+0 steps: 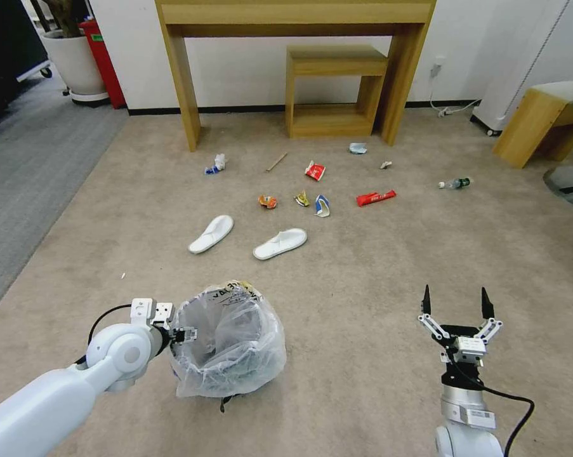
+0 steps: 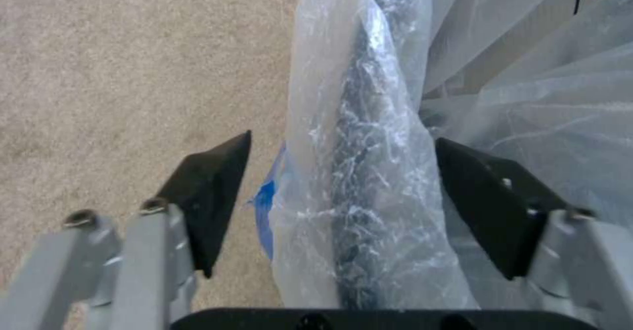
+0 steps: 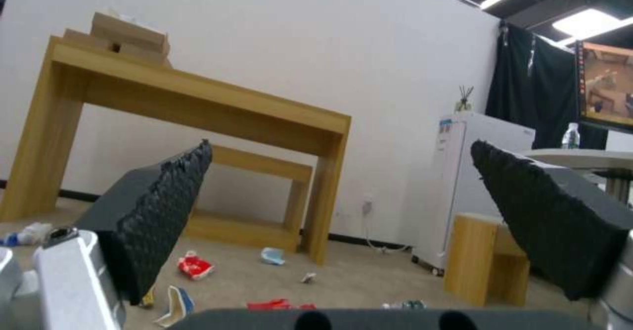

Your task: Pick up the trash bin and place the garbage on the floor into it.

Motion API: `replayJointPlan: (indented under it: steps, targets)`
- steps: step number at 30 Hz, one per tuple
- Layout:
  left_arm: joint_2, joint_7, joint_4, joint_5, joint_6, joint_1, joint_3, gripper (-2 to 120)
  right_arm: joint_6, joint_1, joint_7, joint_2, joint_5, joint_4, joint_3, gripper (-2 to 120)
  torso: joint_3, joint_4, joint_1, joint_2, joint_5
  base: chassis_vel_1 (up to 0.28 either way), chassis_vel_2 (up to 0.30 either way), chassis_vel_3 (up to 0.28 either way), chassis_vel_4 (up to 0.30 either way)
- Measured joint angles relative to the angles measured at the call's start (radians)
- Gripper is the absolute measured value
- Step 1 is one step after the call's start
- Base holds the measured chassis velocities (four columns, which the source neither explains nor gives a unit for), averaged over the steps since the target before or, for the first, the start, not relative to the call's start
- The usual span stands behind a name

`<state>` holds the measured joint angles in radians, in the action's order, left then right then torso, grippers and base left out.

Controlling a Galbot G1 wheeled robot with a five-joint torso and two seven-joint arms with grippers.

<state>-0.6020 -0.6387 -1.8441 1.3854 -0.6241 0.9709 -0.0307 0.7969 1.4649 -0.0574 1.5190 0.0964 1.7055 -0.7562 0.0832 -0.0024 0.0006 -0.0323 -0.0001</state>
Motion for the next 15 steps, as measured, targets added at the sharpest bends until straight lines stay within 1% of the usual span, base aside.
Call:
replayJointPlan:
  steps: [1,4,5,7,8,9,11,12,13,15]
  targets:
    - [0.0,0.0,0.0,0.0,0.0,0.0,0.0,72,0.0,0.0,0.0,0.0,0.0,0.0,0.0,100,0.0,0.0,0.0,0.0,0.0,0.0,0.0,0.0,0.0]
    - [0.013,0.021,-0.009,0.0,-0.005,0.01,0.001,58,0.0,-0.006,0.0,0.002,0.0,-0.01,0.003,100,0.0,0.0001,0.0,0.0,0.0002,0.0,0.0,0.0,0.0]
    - [0.013,0.021,-0.009,0.0,-0.005,0.01,0.001,58,0.0,-0.006,0.0,0.002,0.0,-0.01,0.003,100,0.0,0.0001,0.0,0.0,0.0002,0.0,0.0,0.0,0.0]
    - [0.02,0.034,-0.018,-0.002,-0.008,0.021,0.006,46,0.0,-0.009,0.0,0.003,0.0,-0.013,0.005,100,0.0,0.0001,0.0,0.0,-0.0001,0.0,0.0,0.0,0.0]
    - [0.02,0.034,-0.018,-0.002,-0.008,0.021,0.006,46,0.0,-0.009,0.0,0.003,0.0,-0.013,0.005,100,0.0,0.0001,0.0,0.0,-0.0001,0.0,0.0,0.0,0.0]
    - [0.023,0.037,-0.021,-0.005,-0.008,0.026,0.007,42,0.0,-0.009,0.0,0.003,0.0,-0.014,0.005,100,0.0,0.0,0.0,0.0,0.0,0.0,0.0,0.0,0.0]
    - [0.033,0.048,-0.033,-0.013,-0.008,0.039,0.013,32,0.0,-0.011,-0.001,-0.001,-0.003,-0.016,0.005,100,0.0,0.0001,0.0,0.0,-0.0001,0.0,0.0,0.0,0.0]
    - [0.033,0.048,-0.033,-0.013,-0.008,0.039,0.013,32,0.0,-0.011,-0.001,-0.001,-0.003,-0.016,0.005,100,0.0,0.0001,0.0,0.0,-0.0001,0.0,0.0,0.0,0.0]
    - [0.037,0.055,-0.038,-0.016,-0.008,0.043,0.015,29,0.0,-0.011,-0.002,-0.003,-0.005,-0.016,0.004,100,0.0,0.0002,0.0,0.0,-0.0002,0.0,0.0,0.0,0.0]
    - [0.044,0.066,-0.047,-0.02,-0.001,0.046,0.023,18,0.0,-0.012,-0.004,-0.004,-0.011,-0.016,0.002,100,0.0,0.0001,0.0,0.0,-0.0001,0.0,0.0,0.0,0.0]
